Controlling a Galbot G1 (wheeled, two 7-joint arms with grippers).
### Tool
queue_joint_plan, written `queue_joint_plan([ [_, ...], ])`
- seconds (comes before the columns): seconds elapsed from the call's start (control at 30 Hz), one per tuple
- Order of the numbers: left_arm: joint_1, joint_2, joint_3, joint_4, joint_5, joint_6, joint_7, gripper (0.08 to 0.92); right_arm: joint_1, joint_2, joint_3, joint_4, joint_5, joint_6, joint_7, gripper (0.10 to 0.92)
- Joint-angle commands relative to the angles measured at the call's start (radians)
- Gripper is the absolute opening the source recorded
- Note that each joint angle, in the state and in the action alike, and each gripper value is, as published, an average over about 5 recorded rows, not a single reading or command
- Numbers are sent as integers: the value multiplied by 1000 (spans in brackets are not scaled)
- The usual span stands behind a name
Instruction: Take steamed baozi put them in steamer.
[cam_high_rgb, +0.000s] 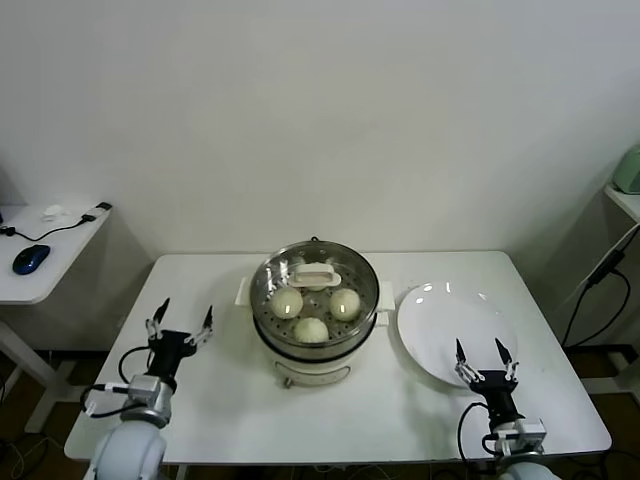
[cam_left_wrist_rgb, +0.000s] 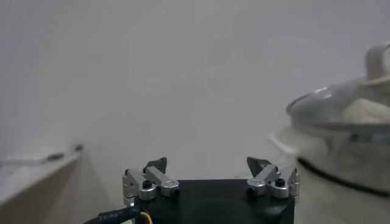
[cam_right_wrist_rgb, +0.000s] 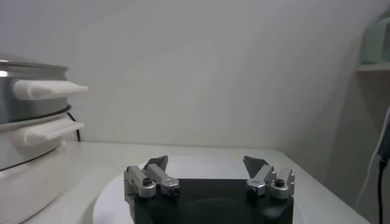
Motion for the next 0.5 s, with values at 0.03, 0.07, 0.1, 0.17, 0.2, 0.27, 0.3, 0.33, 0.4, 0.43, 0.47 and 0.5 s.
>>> queue_joint_plan([
  [0.03,26,30,-87,149,-237,-116,-19,823,9,-2,-5,-6,-4,-4,-7,823],
  [0.07,26,23,-83,153,-237,-116,-16,823,10,-2,-5,-7,-4,-4,-7,823],
  [0.1,26,16,-78,154,-236,-115,-13,823,11,-2,-5,-7,-4,-4,-7,823],
  [0.17,27,5,-72,154,-231,-114,-6,823,14,-3,-6,-9,-4,-4,-7,823],
  [0.2,29,1,-69,154,-228,-115,-3,823,15,-4,-5,-9,-3,-4,-7,823],
  [0.27,31,-6,-65,153,-220,-117,2,823,18,-5,-4,-10,-1,-4,-9,823],
  [0.3,33,-8,-63,152,-216,-118,4,823,20,-6,-3,-11,0,-4,-10,822],
  [0.33,34,-9,-62,150,-210,-119,7,823,20,-8,-2,-11,1,-4,-11,823],
  [0.4,37,-11,-59,145,-204,-120,11,823,20,-11,-1,-12,2,-4,-12,823],
  [0.43,38,-12,-58,144,-201,-119,12,823,19,-12,-2,-13,3,-4,-12,823],
  [0.47,38,-12,-57,143,-200,-119,13,823,19,-12,-2,-13,3,-4,-12,823],
  [0.5,38,-12,-57,142,-200,-119,14,823,19,-12,-2,-13,3,-4,-12,823],
])
